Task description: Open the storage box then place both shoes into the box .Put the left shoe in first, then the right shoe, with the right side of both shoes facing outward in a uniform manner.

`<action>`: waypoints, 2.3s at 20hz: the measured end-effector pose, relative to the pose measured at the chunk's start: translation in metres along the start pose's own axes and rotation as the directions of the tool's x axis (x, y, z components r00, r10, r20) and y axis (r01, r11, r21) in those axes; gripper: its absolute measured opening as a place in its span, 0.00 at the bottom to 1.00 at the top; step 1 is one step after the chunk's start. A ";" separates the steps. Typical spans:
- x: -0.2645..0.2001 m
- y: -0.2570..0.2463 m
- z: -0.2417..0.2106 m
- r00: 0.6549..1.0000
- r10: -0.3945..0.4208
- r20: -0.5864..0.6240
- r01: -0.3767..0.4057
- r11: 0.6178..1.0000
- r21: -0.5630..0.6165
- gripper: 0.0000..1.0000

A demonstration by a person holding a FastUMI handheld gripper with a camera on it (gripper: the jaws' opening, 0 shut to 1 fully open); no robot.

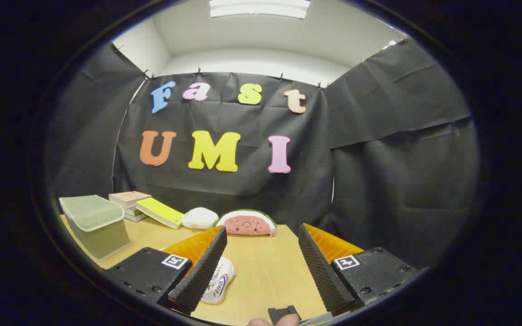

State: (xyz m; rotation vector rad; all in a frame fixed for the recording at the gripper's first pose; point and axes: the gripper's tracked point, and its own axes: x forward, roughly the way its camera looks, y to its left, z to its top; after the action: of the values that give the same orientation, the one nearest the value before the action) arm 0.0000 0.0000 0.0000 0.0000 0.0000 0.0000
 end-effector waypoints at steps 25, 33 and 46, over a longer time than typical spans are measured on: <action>0.003 0.058 0.007 0.993 0.115 -0.012 -0.115 0.993 0.011 1.00; 0.007 0.110 0.007 0.957 0.287 -0.030 -0.285 0.957 0.062 1.00; -0.003 0.300 -0.010 0.676 0.735 -0.047 -0.712 0.669 0.214 1.00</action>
State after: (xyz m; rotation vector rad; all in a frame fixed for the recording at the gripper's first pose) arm -0.0030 0.3001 -0.0104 0.1839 0.1333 0.8186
